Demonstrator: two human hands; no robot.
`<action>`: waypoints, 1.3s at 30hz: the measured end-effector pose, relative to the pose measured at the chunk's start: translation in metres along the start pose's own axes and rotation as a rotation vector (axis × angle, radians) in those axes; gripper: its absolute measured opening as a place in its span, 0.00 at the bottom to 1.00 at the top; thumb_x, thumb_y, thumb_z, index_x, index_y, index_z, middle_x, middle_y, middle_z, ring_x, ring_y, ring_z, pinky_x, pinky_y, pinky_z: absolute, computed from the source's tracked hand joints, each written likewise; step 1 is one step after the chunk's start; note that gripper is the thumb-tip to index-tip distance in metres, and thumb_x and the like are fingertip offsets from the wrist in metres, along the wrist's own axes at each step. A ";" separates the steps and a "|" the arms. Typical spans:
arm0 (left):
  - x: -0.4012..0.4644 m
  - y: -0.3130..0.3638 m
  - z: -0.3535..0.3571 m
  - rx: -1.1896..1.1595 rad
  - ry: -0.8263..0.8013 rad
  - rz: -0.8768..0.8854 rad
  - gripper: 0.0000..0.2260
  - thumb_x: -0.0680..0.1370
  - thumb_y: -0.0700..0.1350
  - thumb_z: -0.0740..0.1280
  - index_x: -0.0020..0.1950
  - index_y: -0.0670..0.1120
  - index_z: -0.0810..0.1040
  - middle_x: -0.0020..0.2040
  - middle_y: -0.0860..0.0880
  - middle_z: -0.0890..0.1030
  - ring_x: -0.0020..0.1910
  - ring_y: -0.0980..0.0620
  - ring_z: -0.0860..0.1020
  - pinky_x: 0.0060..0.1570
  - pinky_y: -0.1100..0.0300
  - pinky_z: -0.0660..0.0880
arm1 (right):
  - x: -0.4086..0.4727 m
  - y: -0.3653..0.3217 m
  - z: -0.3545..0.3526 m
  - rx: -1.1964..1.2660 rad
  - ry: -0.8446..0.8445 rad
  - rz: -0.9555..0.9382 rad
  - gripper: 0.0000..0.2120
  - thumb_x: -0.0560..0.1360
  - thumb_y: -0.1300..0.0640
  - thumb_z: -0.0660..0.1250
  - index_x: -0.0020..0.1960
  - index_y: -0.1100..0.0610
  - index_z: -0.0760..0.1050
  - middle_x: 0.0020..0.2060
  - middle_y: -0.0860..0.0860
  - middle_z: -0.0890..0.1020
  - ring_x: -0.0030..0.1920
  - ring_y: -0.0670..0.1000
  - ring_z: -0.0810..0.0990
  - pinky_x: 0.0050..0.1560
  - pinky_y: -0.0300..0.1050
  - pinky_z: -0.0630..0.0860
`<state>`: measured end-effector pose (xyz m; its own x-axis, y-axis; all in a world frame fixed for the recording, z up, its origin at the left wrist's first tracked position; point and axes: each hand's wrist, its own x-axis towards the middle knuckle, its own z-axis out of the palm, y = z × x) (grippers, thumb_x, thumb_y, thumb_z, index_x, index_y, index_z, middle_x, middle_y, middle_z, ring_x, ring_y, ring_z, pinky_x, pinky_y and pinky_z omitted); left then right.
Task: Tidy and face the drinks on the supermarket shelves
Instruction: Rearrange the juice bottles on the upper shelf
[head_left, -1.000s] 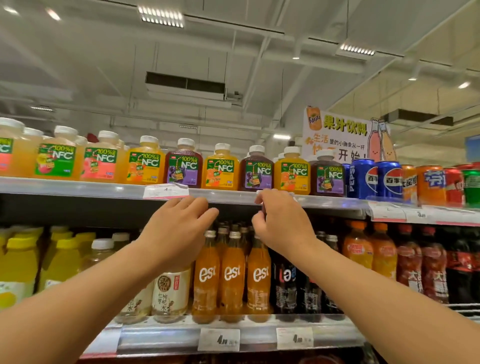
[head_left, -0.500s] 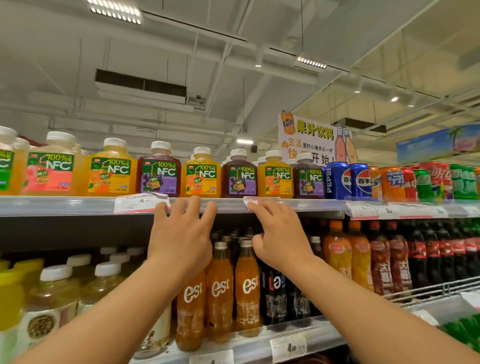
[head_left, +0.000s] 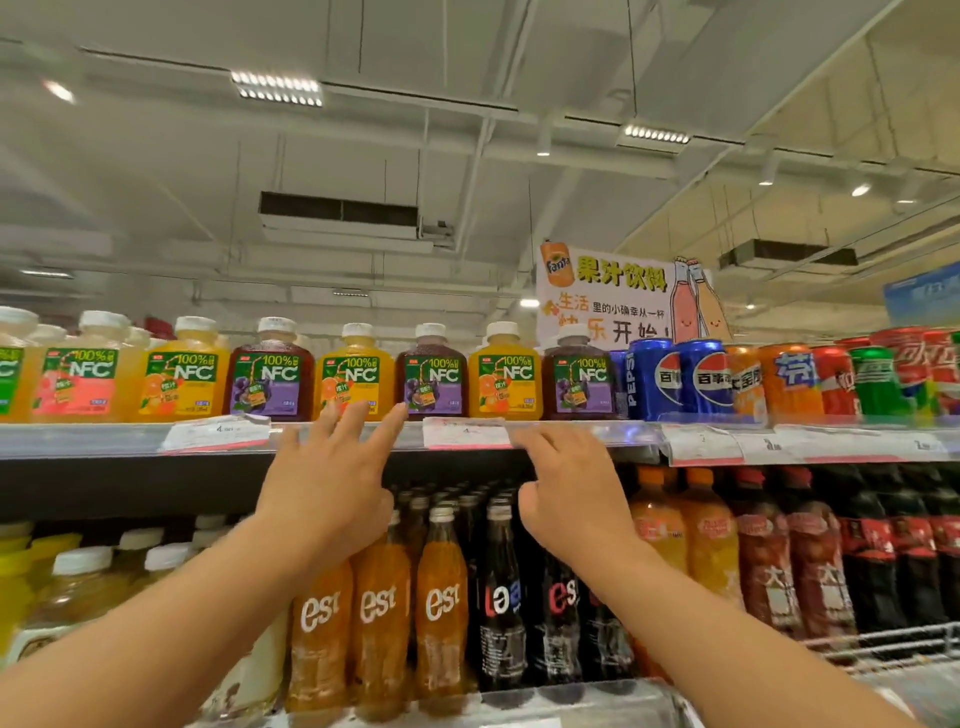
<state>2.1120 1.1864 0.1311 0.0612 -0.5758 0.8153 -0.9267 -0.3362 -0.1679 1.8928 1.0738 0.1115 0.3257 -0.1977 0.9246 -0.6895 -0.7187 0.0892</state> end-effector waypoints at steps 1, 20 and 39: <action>0.000 0.005 0.001 -0.004 -0.013 -0.018 0.35 0.74 0.58 0.61 0.75 0.61 0.44 0.77 0.50 0.57 0.76 0.44 0.54 0.70 0.38 0.55 | 0.001 0.001 0.001 0.011 0.011 0.003 0.24 0.68 0.59 0.69 0.65 0.54 0.75 0.58 0.50 0.78 0.60 0.53 0.74 0.64 0.48 0.68; -0.008 0.026 0.001 0.111 -0.086 -0.131 0.37 0.76 0.54 0.62 0.76 0.60 0.40 0.79 0.48 0.49 0.77 0.43 0.44 0.72 0.35 0.45 | 0.136 0.033 -0.008 0.326 -0.324 0.230 0.35 0.68 0.42 0.73 0.68 0.52 0.63 0.51 0.48 0.77 0.44 0.50 0.80 0.39 0.51 0.83; -0.011 0.022 0.012 0.128 -0.023 -0.109 0.39 0.75 0.55 0.62 0.74 0.59 0.36 0.79 0.47 0.47 0.77 0.43 0.43 0.71 0.34 0.43 | 0.142 0.033 -0.013 0.227 -0.430 0.290 0.30 0.66 0.44 0.78 0.58 0.53 0.66 0.45 0.52 0.80 0.41 0.53 0.83 0.38 0.49 0.83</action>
<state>2.0955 1.1759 0.1118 0.1684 -0.5471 0.8199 -0.8595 -0.4888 -0.1497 1.9073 1.0308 0.2504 0.4109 -0.6278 0.6610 -0.6491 -0.7106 -0.2714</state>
